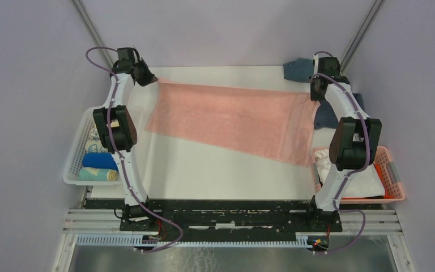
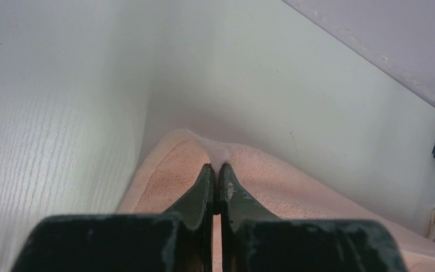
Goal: Roll the towels
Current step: Fold the towel at the center of the board.
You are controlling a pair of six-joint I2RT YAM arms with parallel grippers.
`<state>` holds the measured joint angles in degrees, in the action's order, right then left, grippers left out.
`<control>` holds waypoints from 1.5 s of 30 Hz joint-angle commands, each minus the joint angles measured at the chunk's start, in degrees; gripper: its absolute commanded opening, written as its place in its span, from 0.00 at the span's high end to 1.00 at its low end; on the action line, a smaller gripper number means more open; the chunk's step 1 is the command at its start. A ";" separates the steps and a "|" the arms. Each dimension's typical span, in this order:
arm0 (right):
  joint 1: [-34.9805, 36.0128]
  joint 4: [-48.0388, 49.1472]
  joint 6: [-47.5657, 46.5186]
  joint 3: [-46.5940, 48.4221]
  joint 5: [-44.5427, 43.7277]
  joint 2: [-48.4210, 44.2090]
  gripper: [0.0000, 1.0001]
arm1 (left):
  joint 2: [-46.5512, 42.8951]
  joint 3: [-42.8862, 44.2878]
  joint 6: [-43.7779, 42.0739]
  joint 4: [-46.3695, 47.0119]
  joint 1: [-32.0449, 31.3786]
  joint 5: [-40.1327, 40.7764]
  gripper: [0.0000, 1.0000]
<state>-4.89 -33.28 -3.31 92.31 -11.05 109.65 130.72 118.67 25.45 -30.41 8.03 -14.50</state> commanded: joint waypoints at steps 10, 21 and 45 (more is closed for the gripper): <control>-0.66 0.22 1.98 -8.54 -1.28 -6.19 0.99 | -10.21 -7.74 0.02 1.73 2.73 5.47 0.97; -0.61 -2.41 7.20 -12.19 -0.11 -11.67 0.99 | -13.59 -11.79 -0.80 -0.27 2.92 4.21 0.97; -0.63 9.89 -1.67 1.02 -7.47 2.76 0.99 | -0.67 5.33 2.00 8.39 2.98 -0.22 0.97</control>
<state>-4.16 -27.00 -1.58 88.29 -11.99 110.74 128.57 121.23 25.52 -29.98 9.34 -15.75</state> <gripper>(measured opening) 0.015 0.059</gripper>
